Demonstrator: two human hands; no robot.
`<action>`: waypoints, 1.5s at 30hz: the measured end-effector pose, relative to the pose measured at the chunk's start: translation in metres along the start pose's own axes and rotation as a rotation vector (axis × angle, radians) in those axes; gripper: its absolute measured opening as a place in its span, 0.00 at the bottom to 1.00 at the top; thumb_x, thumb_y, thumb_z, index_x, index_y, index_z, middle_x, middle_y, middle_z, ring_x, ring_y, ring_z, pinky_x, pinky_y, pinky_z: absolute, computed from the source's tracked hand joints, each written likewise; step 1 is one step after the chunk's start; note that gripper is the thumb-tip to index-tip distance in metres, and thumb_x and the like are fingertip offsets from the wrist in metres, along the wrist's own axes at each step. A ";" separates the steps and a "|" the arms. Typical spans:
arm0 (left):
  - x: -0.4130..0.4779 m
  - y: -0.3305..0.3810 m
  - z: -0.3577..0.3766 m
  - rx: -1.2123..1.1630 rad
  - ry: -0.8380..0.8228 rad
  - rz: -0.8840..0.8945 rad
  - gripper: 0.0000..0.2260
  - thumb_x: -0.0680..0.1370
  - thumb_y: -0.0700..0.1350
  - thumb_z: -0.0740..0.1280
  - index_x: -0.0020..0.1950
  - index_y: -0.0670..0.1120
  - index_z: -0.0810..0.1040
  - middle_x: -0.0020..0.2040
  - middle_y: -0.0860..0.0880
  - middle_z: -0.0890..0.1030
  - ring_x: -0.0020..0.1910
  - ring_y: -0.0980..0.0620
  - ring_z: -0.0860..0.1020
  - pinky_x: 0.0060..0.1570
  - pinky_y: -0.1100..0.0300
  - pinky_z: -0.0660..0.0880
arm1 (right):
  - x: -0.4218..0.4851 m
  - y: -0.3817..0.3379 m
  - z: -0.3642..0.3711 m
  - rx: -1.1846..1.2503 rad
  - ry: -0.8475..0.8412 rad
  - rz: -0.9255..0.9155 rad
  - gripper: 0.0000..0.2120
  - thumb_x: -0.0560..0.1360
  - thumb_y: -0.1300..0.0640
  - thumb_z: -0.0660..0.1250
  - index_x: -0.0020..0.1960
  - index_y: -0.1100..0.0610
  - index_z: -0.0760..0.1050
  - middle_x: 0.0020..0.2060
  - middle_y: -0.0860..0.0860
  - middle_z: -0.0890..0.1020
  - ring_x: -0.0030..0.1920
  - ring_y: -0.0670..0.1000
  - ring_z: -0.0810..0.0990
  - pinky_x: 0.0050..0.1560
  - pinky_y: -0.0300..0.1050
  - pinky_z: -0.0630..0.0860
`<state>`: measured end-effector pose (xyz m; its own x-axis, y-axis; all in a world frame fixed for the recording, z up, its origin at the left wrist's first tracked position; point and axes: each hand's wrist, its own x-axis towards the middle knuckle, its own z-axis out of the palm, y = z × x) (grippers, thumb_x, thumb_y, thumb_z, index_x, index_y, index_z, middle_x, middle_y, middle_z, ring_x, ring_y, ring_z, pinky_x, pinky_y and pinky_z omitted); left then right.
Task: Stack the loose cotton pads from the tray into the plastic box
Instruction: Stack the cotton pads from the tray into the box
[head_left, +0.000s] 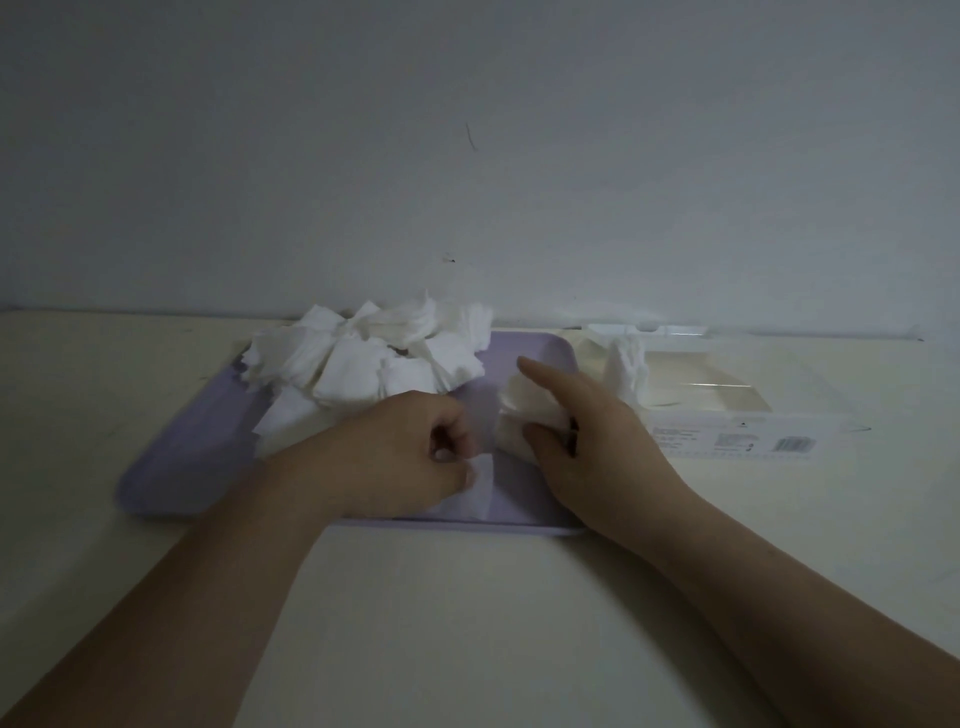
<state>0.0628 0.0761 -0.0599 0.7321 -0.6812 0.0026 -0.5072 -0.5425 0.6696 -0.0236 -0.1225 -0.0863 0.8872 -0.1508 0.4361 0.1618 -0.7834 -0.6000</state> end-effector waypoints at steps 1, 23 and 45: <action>0.000 0.000 0.000 -0.029 0.032 0.007 0.06 0.76 0.39 0.74 0.44 0.47 0.80 0.28 0.61 0.78 0.27 0.63 0.73 0.31 0.70 0.69 | 0.001 0.000 -0.001 0.026 0.021 0.041 0.28 0.78 0.61 0.70 0.76 0.50 0.70 0.60 0.47 0.81 0.51 0.43 0.77 0.56 0.34 0.70; 0.009 0.016 0.028 -0.719 0.313 -0.020 0.01 0.79 0.40 0.72 0.47 0.44 0.83 0.39 0.50 0.86 0.27 0.64 0.74 0.30 0.74 0.67 | 0.004 -0.004 -0.003 0.506 0.102 0.255 0.19 0.77 0.59 0.73 0.67 0.52 0.80 0.52 0.45 0.88 0.50 0.45 0.88 0.58 0.56 0.83; 0.012 -0.001 0.020 -0.485 0.238 0.084 0.19 0.71 0.42 0.80 0.59 0.51 0.81 0.38 0.47 0.78 0.35 0.54 0.73 0.37 0.61 0.71 | 0.002 -0.008 -0.006 0.317 0.027 0.103 0.26 0.76 0.70 0.67 0.68 0.48 0.77 0.59 0.45 0.84 0.57 0.44 0.83 0.60 0.36 0.78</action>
<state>0.0627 0.0587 -0.0751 0.8093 -0.5519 0.2011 -0.3418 -0.1639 0.9254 -0.0254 -0.1203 -0.0765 0.8947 -0.2390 0.3773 0.2017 -0.5375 -0.8188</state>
